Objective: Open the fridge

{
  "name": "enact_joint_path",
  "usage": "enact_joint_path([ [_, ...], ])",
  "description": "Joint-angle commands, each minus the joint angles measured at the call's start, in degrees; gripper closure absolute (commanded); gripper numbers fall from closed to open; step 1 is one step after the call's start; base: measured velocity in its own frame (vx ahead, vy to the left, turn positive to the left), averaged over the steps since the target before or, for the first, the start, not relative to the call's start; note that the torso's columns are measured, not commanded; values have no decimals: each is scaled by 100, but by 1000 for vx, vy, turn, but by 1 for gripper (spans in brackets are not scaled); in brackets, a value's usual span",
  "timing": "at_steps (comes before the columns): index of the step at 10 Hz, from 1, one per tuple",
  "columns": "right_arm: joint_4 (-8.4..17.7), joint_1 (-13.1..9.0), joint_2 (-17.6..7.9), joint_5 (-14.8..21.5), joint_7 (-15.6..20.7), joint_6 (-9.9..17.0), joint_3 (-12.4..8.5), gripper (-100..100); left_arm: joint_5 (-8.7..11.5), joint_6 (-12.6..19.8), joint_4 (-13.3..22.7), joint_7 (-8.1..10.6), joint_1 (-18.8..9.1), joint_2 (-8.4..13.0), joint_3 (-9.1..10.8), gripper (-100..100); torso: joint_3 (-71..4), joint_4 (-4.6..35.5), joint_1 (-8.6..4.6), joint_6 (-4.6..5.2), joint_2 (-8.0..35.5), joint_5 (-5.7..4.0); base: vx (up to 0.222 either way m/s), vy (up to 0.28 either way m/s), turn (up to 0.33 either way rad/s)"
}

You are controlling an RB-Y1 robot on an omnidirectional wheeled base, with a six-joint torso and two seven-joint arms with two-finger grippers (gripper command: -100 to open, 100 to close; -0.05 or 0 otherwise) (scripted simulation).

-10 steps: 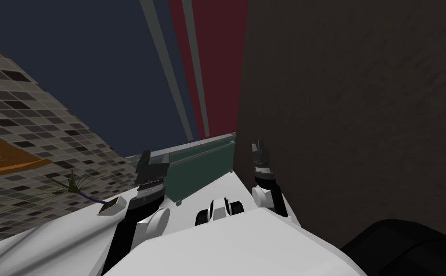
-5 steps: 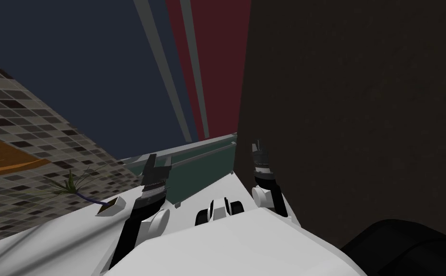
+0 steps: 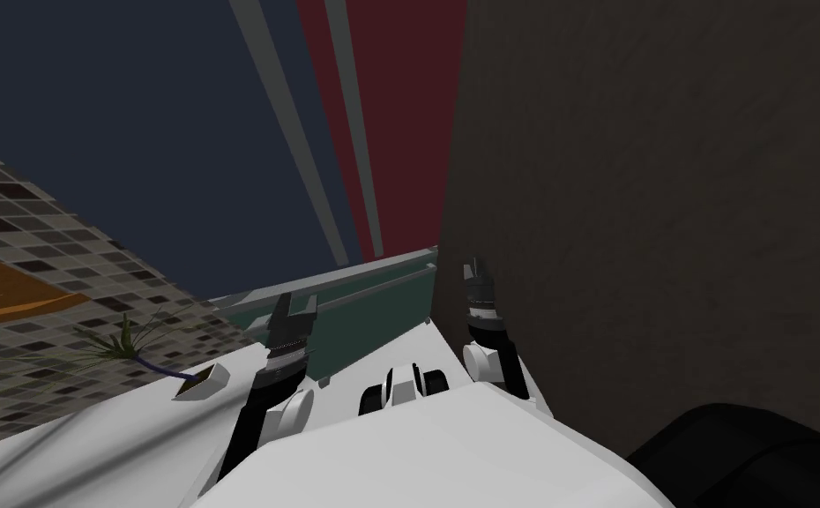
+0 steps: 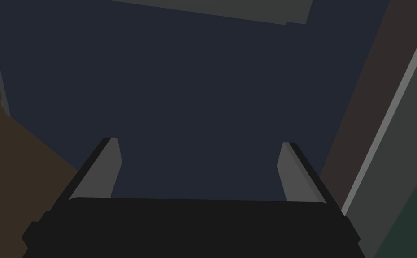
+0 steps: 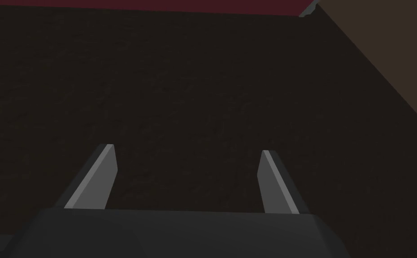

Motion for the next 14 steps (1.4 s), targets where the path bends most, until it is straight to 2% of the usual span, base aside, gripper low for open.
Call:
enact_joint_path([
  [1,0,0,0,0,0,0,0,0,12,-232,373,62,-19,-7,32,-100,1,1,-1,-1,0,0,61,-17,44],
  [3,0,0,0,0,0,0,0,0,24,-439,702,116,-54,-24,64,-100,-10,-4,-9,0,-17,-3,81,-27,37],
  [4,0,1,0,0,0,0,0,0,24,-439,712,116,-54,-24,64,-100,-10,-5,-12,0,-17,-3,51,-23,16],
  [14,0,0,0,0,0,0,0,0,75,-1369,2241,360,-214,-162,207,-100,-3,-1,-5,0,-6,-2,62,-24,32],
])
